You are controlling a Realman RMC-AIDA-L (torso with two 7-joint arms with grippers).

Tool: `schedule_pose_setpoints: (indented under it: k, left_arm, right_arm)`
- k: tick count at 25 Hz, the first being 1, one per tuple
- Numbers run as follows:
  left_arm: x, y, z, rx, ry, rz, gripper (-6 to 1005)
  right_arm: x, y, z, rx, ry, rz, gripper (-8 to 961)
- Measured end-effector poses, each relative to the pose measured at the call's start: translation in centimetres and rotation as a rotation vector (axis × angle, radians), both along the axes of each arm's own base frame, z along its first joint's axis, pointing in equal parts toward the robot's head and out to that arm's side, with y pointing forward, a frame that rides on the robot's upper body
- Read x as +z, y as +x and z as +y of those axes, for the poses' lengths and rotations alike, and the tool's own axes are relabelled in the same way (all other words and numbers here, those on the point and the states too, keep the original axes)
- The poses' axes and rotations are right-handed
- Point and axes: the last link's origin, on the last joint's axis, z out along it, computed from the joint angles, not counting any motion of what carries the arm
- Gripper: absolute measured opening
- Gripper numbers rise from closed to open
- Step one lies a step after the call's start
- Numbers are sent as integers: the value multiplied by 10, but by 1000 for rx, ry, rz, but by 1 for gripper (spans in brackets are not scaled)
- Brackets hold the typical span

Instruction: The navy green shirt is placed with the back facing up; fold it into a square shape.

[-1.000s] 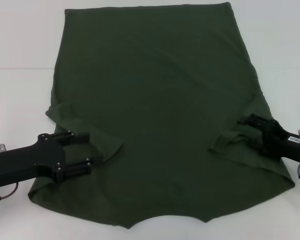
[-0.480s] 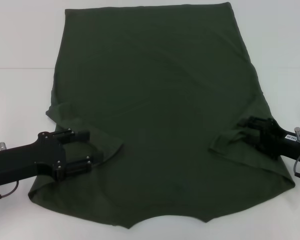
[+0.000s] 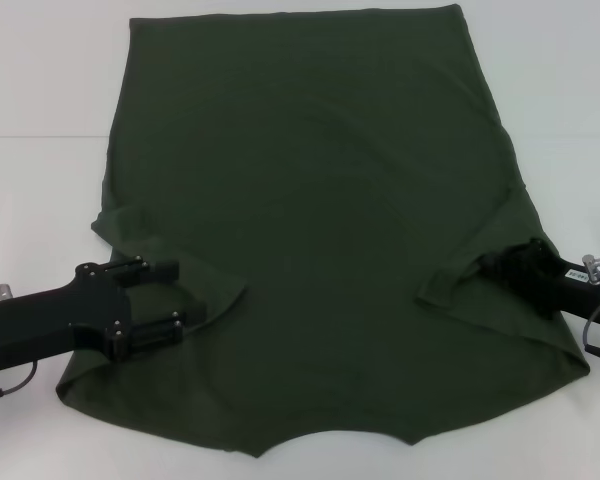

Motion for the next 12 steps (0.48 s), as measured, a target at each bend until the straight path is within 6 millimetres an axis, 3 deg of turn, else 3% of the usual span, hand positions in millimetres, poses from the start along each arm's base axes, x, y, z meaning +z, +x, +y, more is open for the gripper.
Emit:
schedule_pose_setpoints:
  k: [9, 12]
  left_arm:
    - [0, 0, 0, 0, 2, -2, 699]
    - [0, 0, 0, 1, 1, -3, 700]
  right_arm:
    - [-3, -7, 6, 32, -5, -36, 65]
    - [-4, -10, 10, 52, -3, -50, 52]
